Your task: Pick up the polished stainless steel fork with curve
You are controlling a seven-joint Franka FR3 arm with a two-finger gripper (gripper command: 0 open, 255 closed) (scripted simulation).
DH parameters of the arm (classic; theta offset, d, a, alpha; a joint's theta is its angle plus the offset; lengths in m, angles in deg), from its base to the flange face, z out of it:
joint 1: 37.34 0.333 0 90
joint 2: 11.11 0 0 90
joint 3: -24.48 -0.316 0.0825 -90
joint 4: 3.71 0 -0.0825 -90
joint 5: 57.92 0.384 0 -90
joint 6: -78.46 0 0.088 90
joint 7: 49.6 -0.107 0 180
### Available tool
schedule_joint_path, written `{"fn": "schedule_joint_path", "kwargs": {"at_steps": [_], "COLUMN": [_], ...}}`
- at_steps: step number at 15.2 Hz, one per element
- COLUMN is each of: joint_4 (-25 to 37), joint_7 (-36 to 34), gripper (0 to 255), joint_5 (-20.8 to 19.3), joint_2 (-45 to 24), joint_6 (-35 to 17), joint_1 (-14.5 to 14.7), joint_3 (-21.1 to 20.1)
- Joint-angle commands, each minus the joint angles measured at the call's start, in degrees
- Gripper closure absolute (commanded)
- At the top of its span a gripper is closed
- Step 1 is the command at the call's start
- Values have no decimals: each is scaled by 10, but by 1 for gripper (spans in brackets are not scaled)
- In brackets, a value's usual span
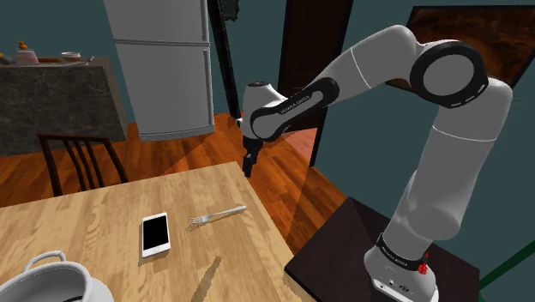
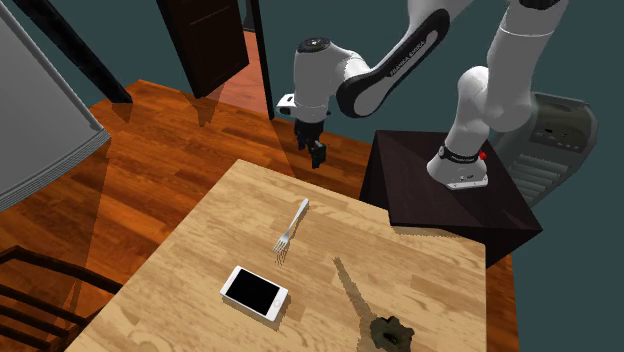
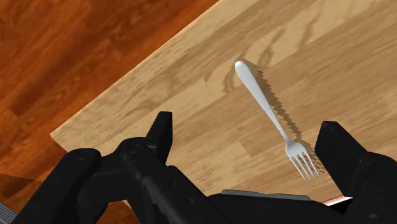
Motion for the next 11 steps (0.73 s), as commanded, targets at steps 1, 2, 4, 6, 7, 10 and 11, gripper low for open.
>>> {"fn": "schedule_joint_path", "kwargs": {"at_steps": [1,2,4,6,7,10,11], "joint_4": [24,37,63,92,107,153,169], "joint_7": [9,15,25,35,40,54,59], "gripper": [0,0,0,0,0,0,0], "joint_5": [-4,-6,-12,-18,-22,-33,-37], "joint_2": [-41,-60,-98,-137,-156,-212,-231], "joint_6": [-16,-21,-31,-39,-43,-50,-52], "joint_1": [8,11,18,26,30,43,48], "joint_3": [-8,-11,-17,-23,-26,-34,-36]}}
